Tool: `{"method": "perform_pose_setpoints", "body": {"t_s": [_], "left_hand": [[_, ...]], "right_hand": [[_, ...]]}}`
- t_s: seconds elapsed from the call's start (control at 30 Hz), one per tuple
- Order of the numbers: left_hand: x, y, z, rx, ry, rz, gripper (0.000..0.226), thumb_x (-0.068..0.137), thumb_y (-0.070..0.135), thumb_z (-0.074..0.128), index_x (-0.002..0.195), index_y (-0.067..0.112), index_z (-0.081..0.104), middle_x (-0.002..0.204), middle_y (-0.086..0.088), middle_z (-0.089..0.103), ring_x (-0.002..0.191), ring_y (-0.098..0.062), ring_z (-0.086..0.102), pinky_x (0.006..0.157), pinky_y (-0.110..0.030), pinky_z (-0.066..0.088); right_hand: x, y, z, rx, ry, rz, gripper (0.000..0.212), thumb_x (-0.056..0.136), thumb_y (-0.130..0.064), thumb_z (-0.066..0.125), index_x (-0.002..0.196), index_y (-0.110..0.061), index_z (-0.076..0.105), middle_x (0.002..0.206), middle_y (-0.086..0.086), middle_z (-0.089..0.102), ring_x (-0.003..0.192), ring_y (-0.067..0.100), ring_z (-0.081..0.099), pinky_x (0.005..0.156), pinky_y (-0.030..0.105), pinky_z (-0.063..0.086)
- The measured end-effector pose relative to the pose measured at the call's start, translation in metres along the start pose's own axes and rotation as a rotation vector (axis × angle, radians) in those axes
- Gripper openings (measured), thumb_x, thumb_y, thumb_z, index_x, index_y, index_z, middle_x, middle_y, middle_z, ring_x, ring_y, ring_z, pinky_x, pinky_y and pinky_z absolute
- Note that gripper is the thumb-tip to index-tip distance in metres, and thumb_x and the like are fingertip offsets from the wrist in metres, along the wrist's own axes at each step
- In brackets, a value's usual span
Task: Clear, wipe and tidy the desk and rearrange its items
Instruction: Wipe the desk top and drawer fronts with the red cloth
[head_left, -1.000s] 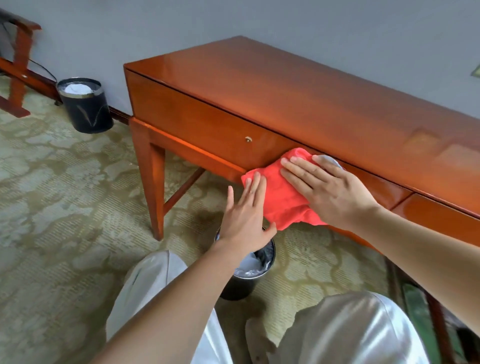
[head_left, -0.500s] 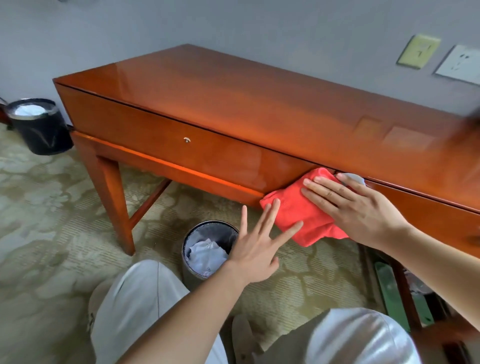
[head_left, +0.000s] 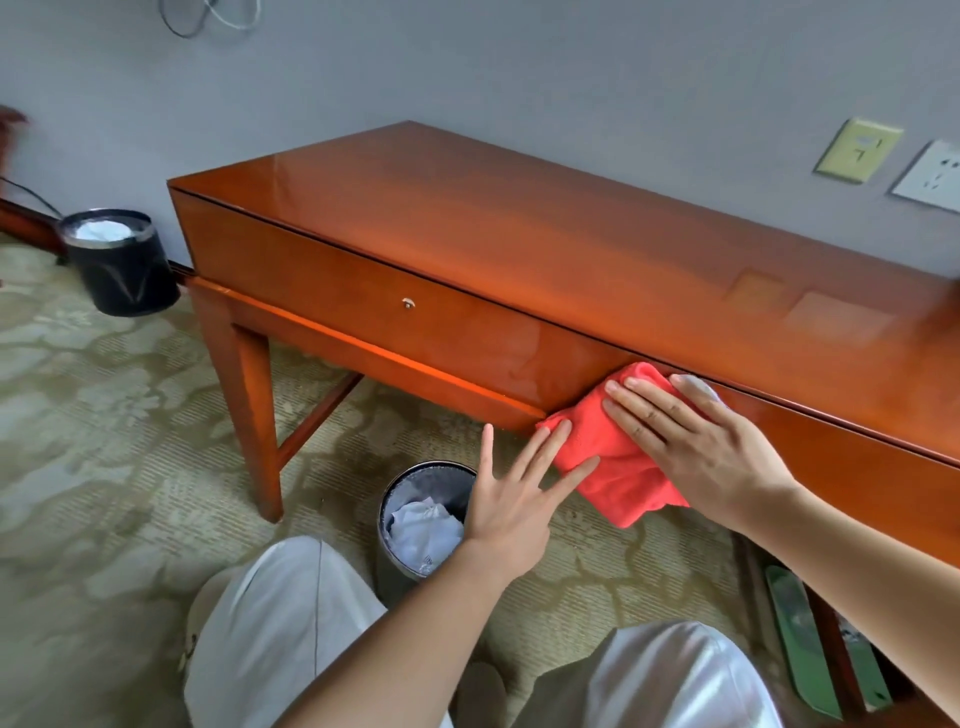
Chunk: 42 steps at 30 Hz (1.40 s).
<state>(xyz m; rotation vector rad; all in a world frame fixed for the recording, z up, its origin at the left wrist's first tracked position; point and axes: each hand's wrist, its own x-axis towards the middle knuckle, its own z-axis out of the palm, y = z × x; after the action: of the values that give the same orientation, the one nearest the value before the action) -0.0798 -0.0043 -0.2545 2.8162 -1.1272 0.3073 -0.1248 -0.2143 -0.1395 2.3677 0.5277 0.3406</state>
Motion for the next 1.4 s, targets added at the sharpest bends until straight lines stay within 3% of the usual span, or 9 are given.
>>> {"method": "perform_pose_setpoints", "body": {"t_s": [0.27,0.37,0.57,0.67,0.77,0.97,1.07,1.2,1.4], "left_hand": [[-0.015,-0.055,-0.016,-0.018,0.087,-0.175,0.093,0.088,0.032,0.062,0.156,0.036,0.000,0.161,-0.006,-0.028,0.152,-0.026,-0.009,0.112,-0.066,-0.016],[-0.018,-0.080,-0.031,0.013,0.118,-0.238,0.089,0.091,0.036,0.056,0.156,0.034,-0.004,0.161,-0.008,-0.028,0.152,-0.028,-0.013,0.112,-0.067,-0.014],[-0.015,-0.120,-0.076,0.014,0.247,-0.303,0.071,0.093,0.036,0.045,0.157,0.029,0.014,0.165,-0.010,-0.011,0.153,-0.029,-0.002,0.115,-0.067,-0.006],[-0.011,-0.132,-0.101,-0.028,0.339,-0.350,0.067,0.092,0.037,0.025,0.157,0.027,0.018,0.166,-0.007,-0.002,0.153,-0.028,0.002,0.115,-0.063,-0.005],[0.004,-0.152,-0.133,-0.137,0.334,-0.410,0.059,0.103,0.039,0.020,0.158,0.027,0.007,0.166,-0.001,-0.006,0.153,-0.024,-0.004,0.119,-0.054,-0.006],[0.015,-0.181,-0.154,-0.195,0.124,-0.326,0.062,0.106,0.039,0.027,0.159,0.017,0.004,0.166,-0.002,-0.005,0.153,-0.021,0.002,0.123,-0.039,0.004],[0.018,-0.184,-0.158,-0.162,0.176,-0.270,0.063,0.103,0.028,0.037,0.158,0.011,0.011,0.166,-0.007,-0.001,0.153,-0.019,-0.006,0.124,-0.037,-0.002],[0.023,-0.191,-0.156,-0.230,0.182,-0.129,0.070,0.097,0.005,0.041,0.158,0.014,0.007,0.166,-0.001,-0.002,0.152,-0.013,-0.004,0.125,-0.034,0.002],[0.059,-0.228,-0.166,-0.215,0.043,-0.173,0.060,0.103,0.019,0.030,0.159,0.018,0.006,0.166,0.004,0.003,0.152,-0.008,-0.001,0.124,-0.033,0.003]], "right_hand": [[0.082,-0.022,-0.029,0.008,0.115,-0.061,0.059,0.093,-0.016,0.022,0.149,-0.004,0.034,0.157,0.011,0.029,0.143,0.026,0.035,0.115,0.046,0.023],[0.112,-0.025,-0.044,0.032,0.134,-0.057,0.059,0.093,-0.016,0.021,0.151,-0.006,0.031,0.159,0.009,0.026,0.145,0.027,0.029,0.115,0.047,0.024],[0.152,-0.029,-0.083,0.186,0.129,0.082,0.061,0.091,-0.015,0.022,0.150,-0.009,0.036,0.156,0.009,0.033,0.141,0.030,0.036,0.110,0.048,0.040],[0.171,-0.029,-0.104,0.304,0.180,0.210,0.059,0.094,-0.012,0.029,0.153,-0.015,0.029,0.159,0.004,0.027,0.143,0.025,0.034,0.107,0.045,0.044],[0.198,-0.021,-0.128,0.477,0.093,0.355,0.064,0.101,-0.019,0.038,0.157,-0.027,0.008,0.164,-0.010,0.005,0.150,0.015,0.015,0.113,0.041,0.035],[0.229,-0.011,-0.138,0.829,-0.414,0.307,0.080,0.098,-0.033,0.050,0.157,-0.014,0.000,0.165,0.003,0.003,0.151,0.023,0.009,0.119,0.034,0.015],[0.232,-0.013,-0.134,1.028,-0.368,0.379,0.070,0.103,-0.042,0.037,0.157,-0.013,0.002,0.164,0.002,-0.001,0.151,0.022,-0.002,0.120,0.038,0.002],[0.238,-0.022,-0.109,0.940,-0.293,0.357,0.063,0.106,-0.040,0.026,0.157,-0.013,0.001,0.164,0.006,-0.001,0.151,0.021,-0.003,0.120,0.032,0.000],[0.282,-0.014,-0.085,0.896,-0.235,0.383,0.058,0.106,-0.039,0.019,0.157,-0.013,0.008,0.165,0.003,0.004,0.151,0.021,-0.002,0.121,0.039,0.003]]}}
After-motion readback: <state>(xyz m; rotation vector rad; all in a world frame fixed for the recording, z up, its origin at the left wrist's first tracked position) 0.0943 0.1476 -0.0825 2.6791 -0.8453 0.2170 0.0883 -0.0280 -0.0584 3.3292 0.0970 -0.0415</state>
